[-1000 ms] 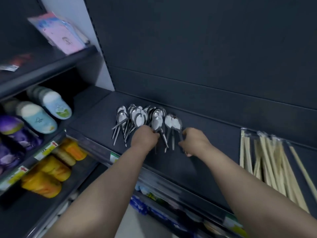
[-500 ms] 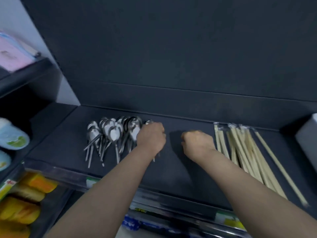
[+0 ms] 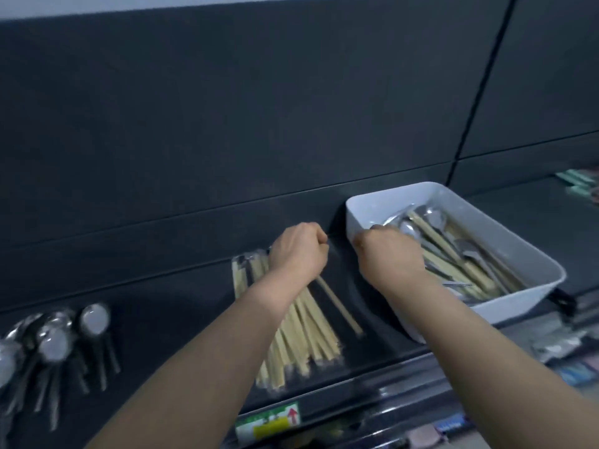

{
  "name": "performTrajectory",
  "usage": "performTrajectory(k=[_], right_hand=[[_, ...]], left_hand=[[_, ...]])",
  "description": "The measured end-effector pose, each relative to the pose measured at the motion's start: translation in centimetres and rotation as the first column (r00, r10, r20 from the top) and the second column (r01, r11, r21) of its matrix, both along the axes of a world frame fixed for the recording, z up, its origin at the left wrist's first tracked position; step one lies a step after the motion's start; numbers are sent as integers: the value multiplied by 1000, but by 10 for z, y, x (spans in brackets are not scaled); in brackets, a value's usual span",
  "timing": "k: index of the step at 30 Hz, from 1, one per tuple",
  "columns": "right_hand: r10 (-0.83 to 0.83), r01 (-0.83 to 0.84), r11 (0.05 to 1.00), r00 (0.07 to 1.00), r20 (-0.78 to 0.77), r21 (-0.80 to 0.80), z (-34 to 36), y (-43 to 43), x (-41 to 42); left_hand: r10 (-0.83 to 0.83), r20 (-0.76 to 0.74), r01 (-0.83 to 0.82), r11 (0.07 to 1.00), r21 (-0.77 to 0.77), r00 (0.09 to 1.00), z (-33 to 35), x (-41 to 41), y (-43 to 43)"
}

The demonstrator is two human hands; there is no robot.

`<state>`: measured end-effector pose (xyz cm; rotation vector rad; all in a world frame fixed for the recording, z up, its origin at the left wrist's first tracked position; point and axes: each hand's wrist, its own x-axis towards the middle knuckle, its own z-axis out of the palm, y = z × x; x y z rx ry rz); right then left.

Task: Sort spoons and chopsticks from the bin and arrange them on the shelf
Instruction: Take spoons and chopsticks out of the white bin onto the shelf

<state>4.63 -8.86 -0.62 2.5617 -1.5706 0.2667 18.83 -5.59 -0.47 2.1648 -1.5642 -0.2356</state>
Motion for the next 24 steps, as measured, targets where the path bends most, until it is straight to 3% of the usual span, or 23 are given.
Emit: performTrajectory(k=[4, 10, 18, 24], right_hand=[[-82, 81, 996, 996, 28, 49, -1, -43, -75], [-117, 112, 983, 993, 27, 145, -13, -106, -163], [31, -46, 962, 998, 62, 270, -30, -149, -166], [46, -54, 945, 998, 32, 322, -35, -159, -162]], left_hand=[[-62, -18, 62, 998, -30, 998, 5, -71, -39], [-74, 33, 71, 993, 94, 997, -14, -146, -94], [105, 93, -131, 932, 337, 990, -46, -169, -115], [142, 84, -163, 920, 357, 986, -51, -172, -117]])
